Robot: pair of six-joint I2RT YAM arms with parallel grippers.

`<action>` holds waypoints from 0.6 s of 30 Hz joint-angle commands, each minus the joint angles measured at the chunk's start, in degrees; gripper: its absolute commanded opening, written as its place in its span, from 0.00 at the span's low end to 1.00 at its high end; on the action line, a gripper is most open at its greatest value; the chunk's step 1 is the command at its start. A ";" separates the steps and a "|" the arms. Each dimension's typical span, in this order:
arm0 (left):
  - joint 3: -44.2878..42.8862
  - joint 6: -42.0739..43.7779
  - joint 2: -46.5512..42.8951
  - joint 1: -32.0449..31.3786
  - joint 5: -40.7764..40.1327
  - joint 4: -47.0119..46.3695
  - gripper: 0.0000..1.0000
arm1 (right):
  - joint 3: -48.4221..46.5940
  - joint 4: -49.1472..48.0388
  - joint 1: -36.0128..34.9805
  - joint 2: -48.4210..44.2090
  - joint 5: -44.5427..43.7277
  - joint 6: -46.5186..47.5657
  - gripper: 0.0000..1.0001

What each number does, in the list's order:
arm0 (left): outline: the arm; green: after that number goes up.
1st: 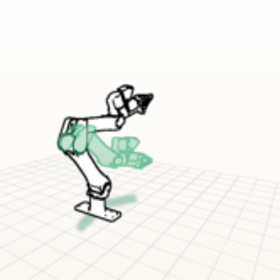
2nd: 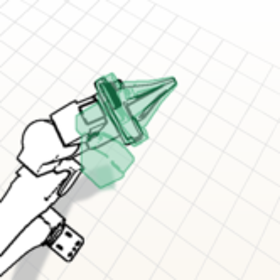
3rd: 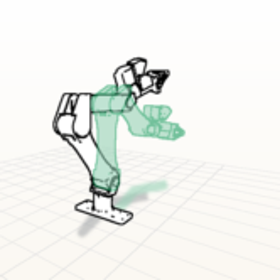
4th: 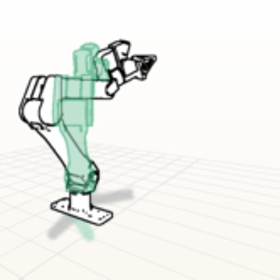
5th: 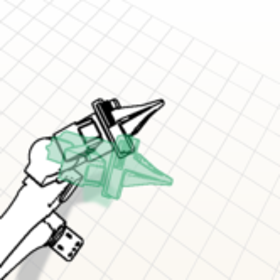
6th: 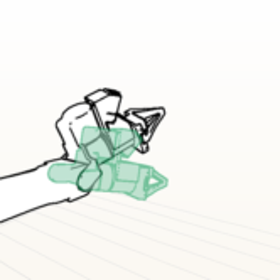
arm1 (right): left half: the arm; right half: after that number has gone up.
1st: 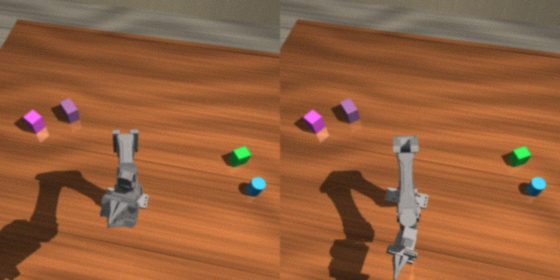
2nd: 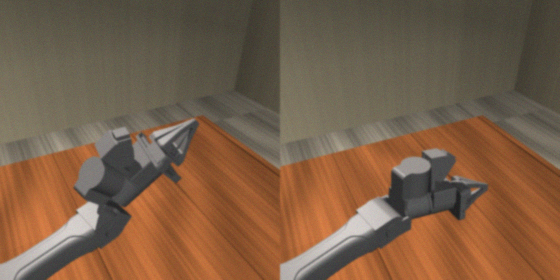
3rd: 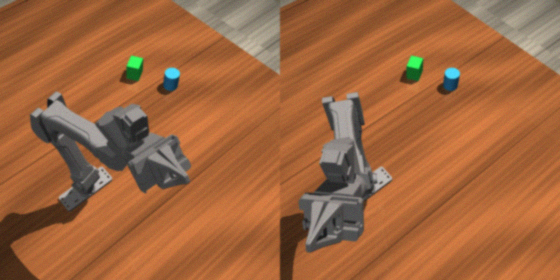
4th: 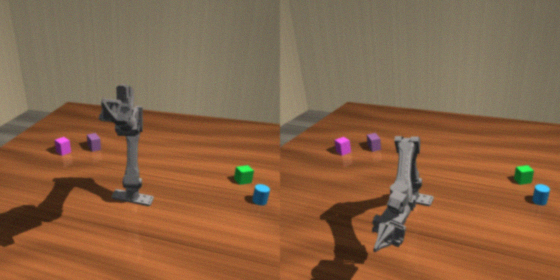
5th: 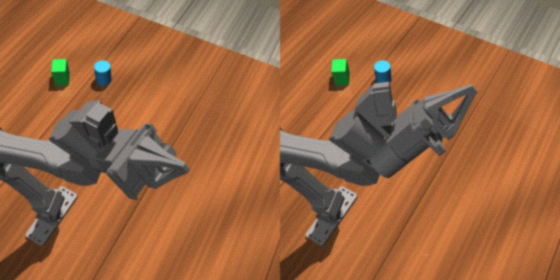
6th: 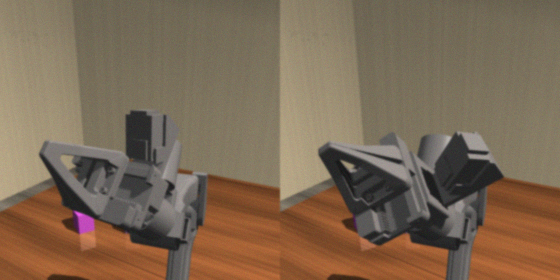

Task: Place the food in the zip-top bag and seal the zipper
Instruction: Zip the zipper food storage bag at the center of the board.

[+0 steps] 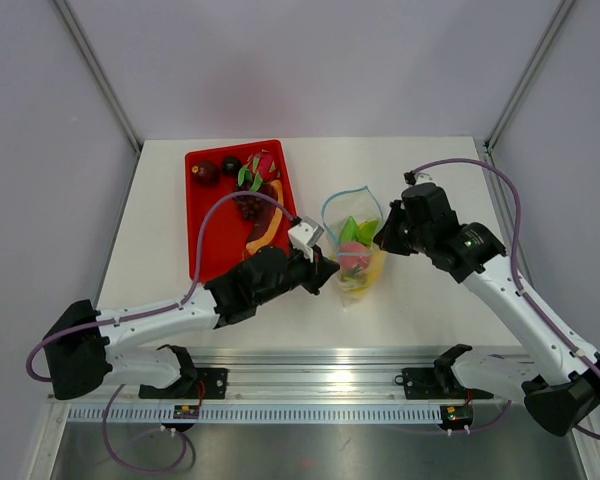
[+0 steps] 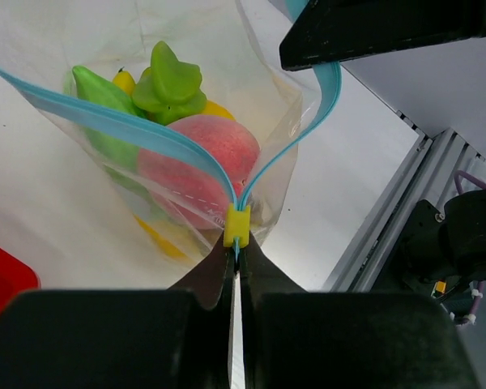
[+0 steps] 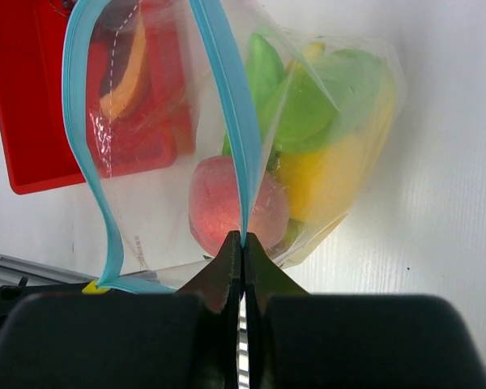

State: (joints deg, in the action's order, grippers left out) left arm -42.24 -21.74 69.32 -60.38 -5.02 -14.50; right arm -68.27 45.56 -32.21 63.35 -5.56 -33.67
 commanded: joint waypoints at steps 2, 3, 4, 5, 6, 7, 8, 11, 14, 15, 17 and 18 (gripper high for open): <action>-3.90 5.38 -3.31 3.50 6.90 1.49 0.00 | -4.15 2.51 -0.14 -2.00 -1.12 2.46 0.04; -4.17 7.39 -3.92 4.65 10.17 2.36 0.00 | -4.50 2.78 -0.22 -2.18 0.01 3.25 0.05; -4.34 8.54 -4.71 7.53 14.03 2.37 0.00 | -4.85 3.13 -0.14 -2.27 0.72 4.13 0.07; -4.43 9.60 -5.07 9.12 22.33 2.20 0.00 | -5.29 3.48 -0.14 -2.27 1.51 6.40 0.14; -4.52 10.39 -5.25 10.88 26.16 1.94 0.00 | -6.16 3.74 -0.14 -2.44 3.52 7.82 0.18; -4.95 11.18 -5.33 14.20 29.68 1.41 0.00 | -6.70 4.01 -0.14 -2.53 4.50 9.31 0.21; -5.92 11.62 -4.64 15.89 37.28 1.15 0.00 | -7.92 4.36 -0.22 -2.53 5.29 12.37 0.27; -10.30 12.86 -1.31 21.17 48.82 2.02 0.00 | -10.38 3.75 -0.14 -2.97 7.49 18.63 0.44; -15.30 14.17 3.34 24.60 56.66 4.65 0.00 | -13.98 2.26 -0.23 -2.27 9.69 24.76 0.57; -16.63 14.79 4.32 25.13 58.35 5.70 0.00 | -14.60 1.56 -0.23 -2.01 11.17 26.62 0.58; -19.19 16.90 6.43 26.36 62.99 9.74 0.00 | -15.22 -1.24 -0.14 -1.39 14.60 33.19 0.64; -21.11 17.95 8.18 27.15 64.50 11.84 0.00 | -15.23 -2.31 -0.22 -1.22 17.75 35.84 0.66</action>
State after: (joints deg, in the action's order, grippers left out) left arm -58.06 -8.01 75.20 -34.65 46.22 -5.37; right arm -81.03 48.05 -32.25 62.02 4.38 -10.31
